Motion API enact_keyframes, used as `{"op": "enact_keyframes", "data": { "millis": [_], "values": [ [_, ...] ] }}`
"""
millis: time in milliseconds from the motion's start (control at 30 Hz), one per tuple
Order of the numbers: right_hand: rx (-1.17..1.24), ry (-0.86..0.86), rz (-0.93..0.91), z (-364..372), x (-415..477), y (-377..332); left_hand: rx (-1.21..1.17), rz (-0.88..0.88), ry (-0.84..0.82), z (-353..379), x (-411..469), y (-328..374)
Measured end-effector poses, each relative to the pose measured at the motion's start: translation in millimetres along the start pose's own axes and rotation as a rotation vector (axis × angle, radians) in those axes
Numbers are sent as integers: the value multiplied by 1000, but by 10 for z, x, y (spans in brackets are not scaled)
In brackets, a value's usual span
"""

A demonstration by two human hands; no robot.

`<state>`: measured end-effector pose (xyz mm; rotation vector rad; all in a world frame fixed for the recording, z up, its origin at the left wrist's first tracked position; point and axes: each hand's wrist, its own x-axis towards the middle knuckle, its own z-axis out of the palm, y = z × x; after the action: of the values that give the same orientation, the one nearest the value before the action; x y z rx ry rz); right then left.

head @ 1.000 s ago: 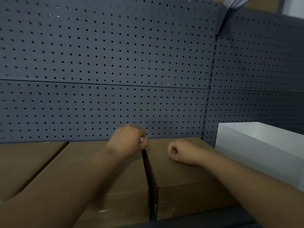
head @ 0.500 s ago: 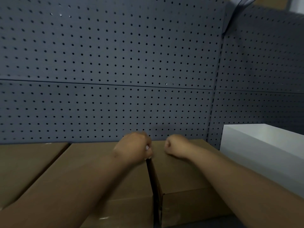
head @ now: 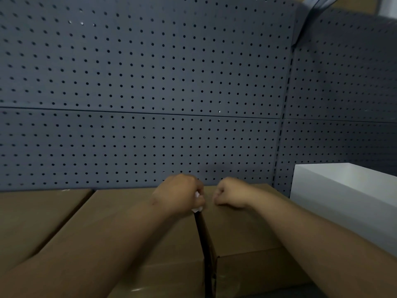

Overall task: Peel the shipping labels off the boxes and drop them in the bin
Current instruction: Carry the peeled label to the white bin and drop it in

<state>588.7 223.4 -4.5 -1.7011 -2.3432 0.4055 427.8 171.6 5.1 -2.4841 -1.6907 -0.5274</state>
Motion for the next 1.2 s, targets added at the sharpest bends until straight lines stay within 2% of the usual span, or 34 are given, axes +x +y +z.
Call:
{"op": "enact_keyframes", "data": {
  "millis": [100, 267, 333, 400, 433, 600, 667, 767, 867, 967, 1033, 1133, 1200],
  "values": [
    [-96, 98, 197, -27, 82, 58, -18, -2, -16, -3, -14, 5],
    [-44, -49, -60, 121, -155, -158, -8, -1, 8, -25, -17, 2],
    [-92, -48, 20, -27, -151, -10, -60, -23, 10, -41, -27, -29],
    [-122, 45, 188, -121, -137, 132, -89, -36, 15, -45, -37, -43],
    [-120, 66, 210, -113, -145, 134, -94, -38, 18, -41, -42, -42],
    [-43, -69, -86, 47, -533, -194, -61, -53, 50, -17, -72, 2],
    [-71, -73, -52, -67, -559, -76, -72, -52, 49, -14, -86, -1],
    [-145, 30, 126, -161, -547, 91, -84, -66, 42, -18, -103, 9],
    [-116, -21, -44, 22, -640, -99, -74, -63, 51, -3, -115, 48],
    [-116, -164, -199, 55, -861, -184, -90, -62, 64, 5, -131, 86],
    [-139, -136, -147, -70, -866, 7, -113, -84, 71, -7, -145, 101],
    [-119, 22, 12, -170, -858, 271, -119, -99, 101, -20, -171, 125],
    [-150, -6, -85, -88, -918, 210, -104, -84, 120, -21, -186, 144]
  ]
}}
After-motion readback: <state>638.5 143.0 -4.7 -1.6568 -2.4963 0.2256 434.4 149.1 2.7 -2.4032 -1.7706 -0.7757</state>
